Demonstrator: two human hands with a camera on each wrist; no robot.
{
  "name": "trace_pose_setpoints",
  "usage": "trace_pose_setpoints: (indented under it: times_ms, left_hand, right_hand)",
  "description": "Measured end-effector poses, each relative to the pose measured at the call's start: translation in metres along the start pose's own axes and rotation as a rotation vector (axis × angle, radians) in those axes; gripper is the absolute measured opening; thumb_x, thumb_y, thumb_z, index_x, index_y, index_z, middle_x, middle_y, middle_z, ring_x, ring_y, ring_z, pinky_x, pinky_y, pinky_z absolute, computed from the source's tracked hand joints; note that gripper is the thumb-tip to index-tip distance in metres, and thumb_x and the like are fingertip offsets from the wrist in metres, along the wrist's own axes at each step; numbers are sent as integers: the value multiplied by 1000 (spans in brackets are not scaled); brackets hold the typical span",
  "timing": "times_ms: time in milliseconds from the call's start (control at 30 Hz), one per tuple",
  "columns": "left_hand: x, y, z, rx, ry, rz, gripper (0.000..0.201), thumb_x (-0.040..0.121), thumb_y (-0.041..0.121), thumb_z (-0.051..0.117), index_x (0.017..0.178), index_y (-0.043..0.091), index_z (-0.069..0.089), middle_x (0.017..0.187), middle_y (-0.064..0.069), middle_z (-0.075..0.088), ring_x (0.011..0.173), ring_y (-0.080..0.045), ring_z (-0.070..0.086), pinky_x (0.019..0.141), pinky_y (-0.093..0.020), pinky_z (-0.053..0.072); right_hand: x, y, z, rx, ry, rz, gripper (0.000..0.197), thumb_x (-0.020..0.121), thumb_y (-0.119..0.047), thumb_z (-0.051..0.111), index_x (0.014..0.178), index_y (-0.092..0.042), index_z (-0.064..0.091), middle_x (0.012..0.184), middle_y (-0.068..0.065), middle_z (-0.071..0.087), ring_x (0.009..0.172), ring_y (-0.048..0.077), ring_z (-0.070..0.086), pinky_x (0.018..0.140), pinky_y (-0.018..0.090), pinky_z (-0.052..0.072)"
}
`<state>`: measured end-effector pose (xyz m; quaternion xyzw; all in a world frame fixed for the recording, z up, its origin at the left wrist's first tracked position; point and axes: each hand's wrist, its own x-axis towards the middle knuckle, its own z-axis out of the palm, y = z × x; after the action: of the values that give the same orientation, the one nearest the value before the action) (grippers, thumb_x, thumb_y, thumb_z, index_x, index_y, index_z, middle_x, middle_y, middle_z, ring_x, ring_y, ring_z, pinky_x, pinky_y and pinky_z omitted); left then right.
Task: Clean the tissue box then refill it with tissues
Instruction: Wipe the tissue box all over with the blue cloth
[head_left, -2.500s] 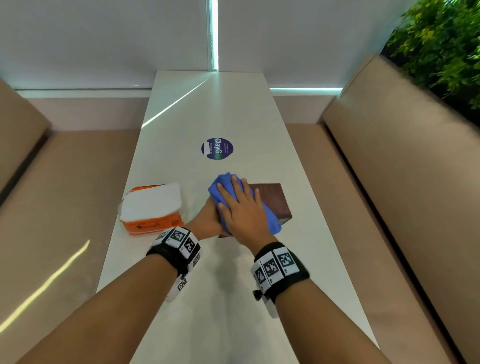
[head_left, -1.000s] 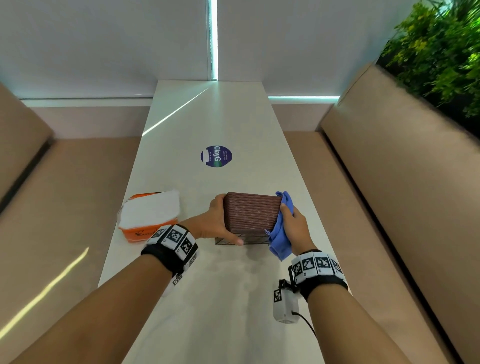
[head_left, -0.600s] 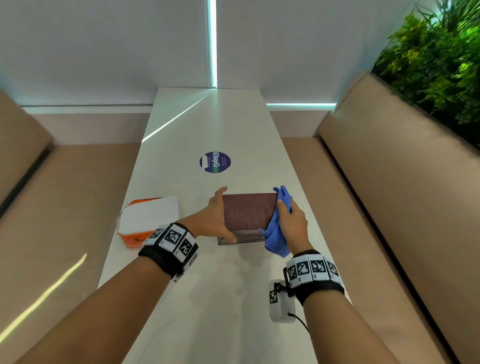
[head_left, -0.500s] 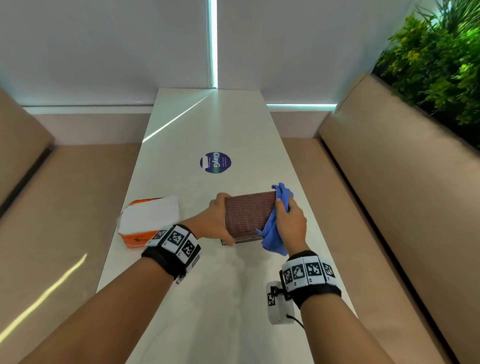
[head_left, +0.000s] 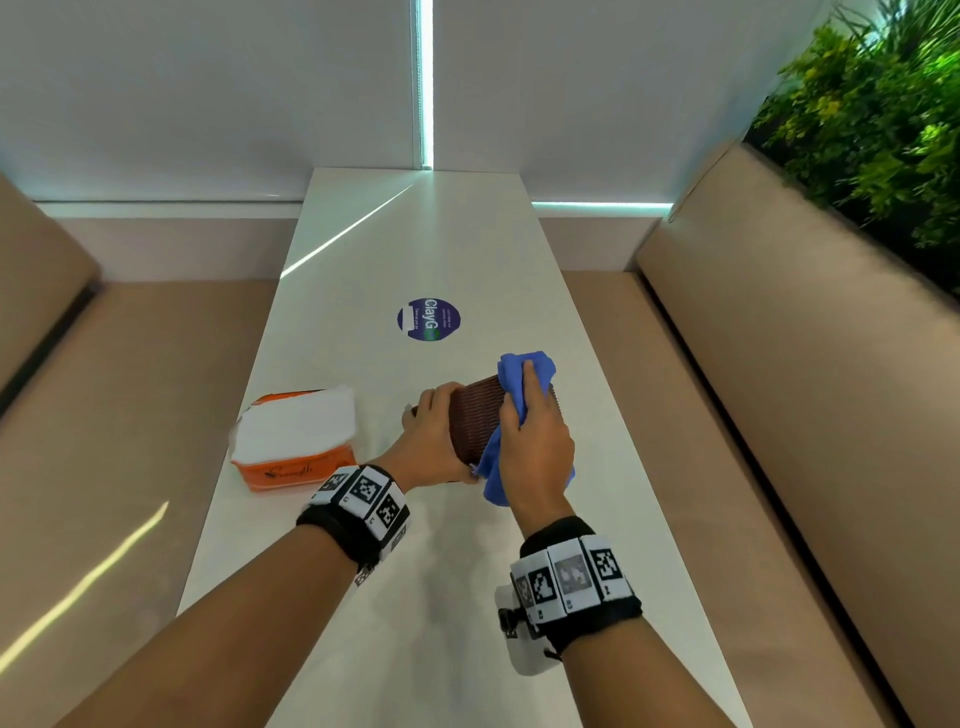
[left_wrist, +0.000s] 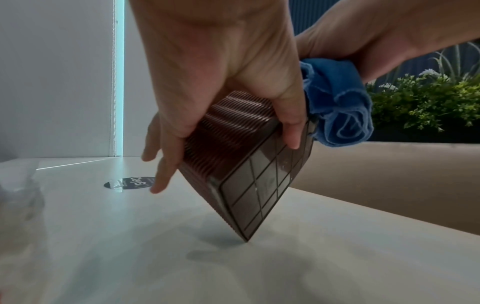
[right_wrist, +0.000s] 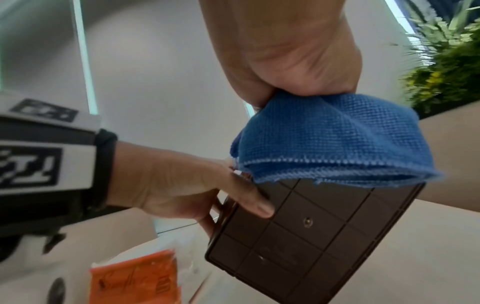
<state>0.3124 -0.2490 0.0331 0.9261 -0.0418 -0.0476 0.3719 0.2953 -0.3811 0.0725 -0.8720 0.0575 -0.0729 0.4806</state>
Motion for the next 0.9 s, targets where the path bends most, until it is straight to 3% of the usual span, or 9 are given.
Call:
trace_pose_setpoints:
  times_ms: [133, 233, 333, 400, 500, 567, 633, 767, 900]
  left_hand:
    - [1, 4, -4, -9, 0, 29, 100, 61, 27, 85, 138, 12, 24, 139, -8, 34, 133, -22, 30, 116, -57, 6]
    - [8, 8, -8, -89, -8, 100, 82, 72, 30, 74, 137, 10, 29, 133, -10, 42, 125, -27, 41, 111, -57, 24]
    - [10, 4, -13, -291, -6, 50, 65, 70, 54, 53, 123, 20, 41, 116, -11, 52, 104, -28, 54, 97, -46, 45]
    - [6, 2, -14, -383, 16, 37, 53, 68, 56, 51, 111, 25, 43, 107, -5, 54, 94, -20, 55, 89, -31, 48]
    - [5, -5, -14, -364, 48, 120, 77, 60, 54, 61, 124, 16, 39, 120, 1, 48, 107, -12, 51, 93, -17, 41]
    - [5, -11, -15, -372, 43, 123, 95, 51, 50, 70, 131, 13, 34, 130, -3, 45, 116, -17, 49, 99, -27, 41]
    - [5, -18, -15, -370, 28, 87, 110, 41, 47, 76, 135, 15, 29, 133, -6, 42, 120, -19, 47, 101, -32, 41]
    - [4, -20, -16, -326, 22, 55, 116, 40, 38, 83, 138, 18, 24, 135, -4, 40, 120, -18, 45, 101, -35, 43]
    - [9, -16, -15, -310, 14, 54, 115, 40, 36, 81, 138, 15, 25, 135, -6, 39, 120, -17, 44, 101, -33, 41]
  right_hand:
    - [-5, -5, 10, -71, -34, -52, 53, 99, -19, 40, 149, -28, 24, 116, 9, 57, 98, 19, 56, 84, 26, 44]
    - [-6, -11, 21, -168, -84, -124, 53, 99, -22, 40, 150, -26, 23, 135, 14, 49, 116, 29, 52, 98, 39, 45]
    - [0, -18, 27, -238, -178, -110, 52, 100, -28, 36, 150, -26, 21, 145, 17, 39, 128, 34, 44, 104, 45, 39]
    - [7, -17, 29, -308, -228, -122, 51, 100, -30, 31, 150, -25, 21, 148, 15, 34, 133, 33, 38, 107, 46, 35]
    - [18, -11, 27, -328, -217, -143, 52, 98, -34, 25, 148, -22, 25, 147, 9, 37, 132, 28, 36, 108, 46, 33]
    - [26, -5, 24, -314, -247, -127, 50, 99, -31, 26, 149, -27, 24, 149, 6, 33, 135, 27, 32, 110, 47, 31]
    - [35, 5, 17, -299, -299, -49, 49, 101, -30, 25, 150, -32, 19, 158, 2, 20, 145, 29, 17, 116, 50, 20]
    - [49, 16, 8, -254, -313, 82, 47, 101, -32, 21, 148, -40, 19, 159, -2, 16, 147, 33, 4, 117, 52, 11]
    - [38, -2, 13, -343, -273, 94, 50, 102, -29, 22, 151, -30, 14, 160, 5, 11, 147, 32, 5, 119, 50, 11]
